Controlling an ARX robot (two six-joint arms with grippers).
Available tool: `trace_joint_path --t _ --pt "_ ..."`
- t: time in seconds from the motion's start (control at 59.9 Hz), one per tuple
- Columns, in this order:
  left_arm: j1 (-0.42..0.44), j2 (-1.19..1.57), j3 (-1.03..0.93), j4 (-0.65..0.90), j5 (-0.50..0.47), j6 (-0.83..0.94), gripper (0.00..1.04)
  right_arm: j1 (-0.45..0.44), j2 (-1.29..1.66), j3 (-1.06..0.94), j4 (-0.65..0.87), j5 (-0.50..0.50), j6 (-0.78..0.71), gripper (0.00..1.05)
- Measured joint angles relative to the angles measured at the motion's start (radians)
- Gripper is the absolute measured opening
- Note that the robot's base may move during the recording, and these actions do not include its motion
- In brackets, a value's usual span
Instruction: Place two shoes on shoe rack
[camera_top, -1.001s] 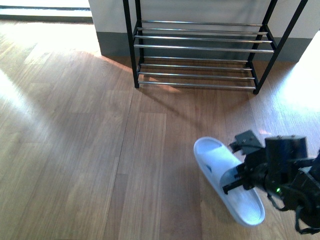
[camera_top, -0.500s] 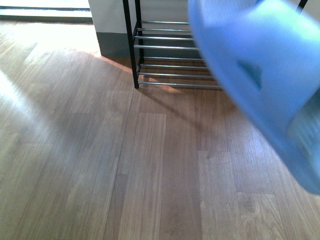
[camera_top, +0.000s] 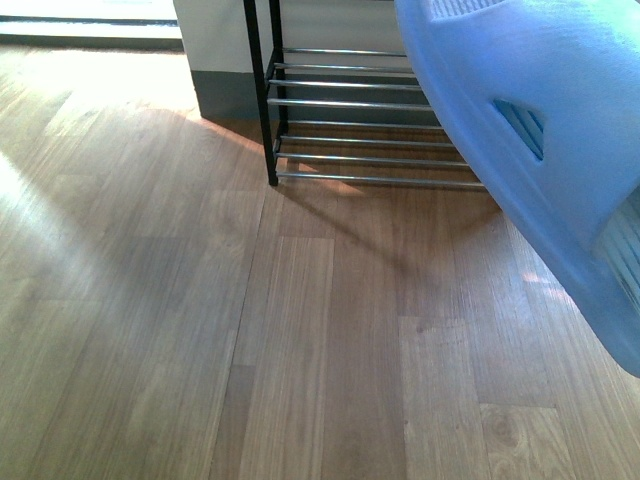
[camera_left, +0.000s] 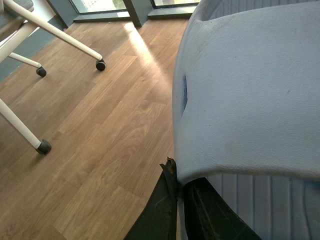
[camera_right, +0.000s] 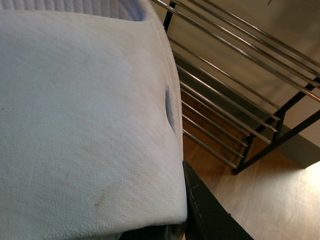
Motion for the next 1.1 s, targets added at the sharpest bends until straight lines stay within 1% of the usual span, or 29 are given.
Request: trace_joint_path --t 1.101 --pt "0.000 0.000 0.000 0.000 0.000 0.000 0.02 0.000 0.000 0.003 0.000 0.000 0.000 0.01"
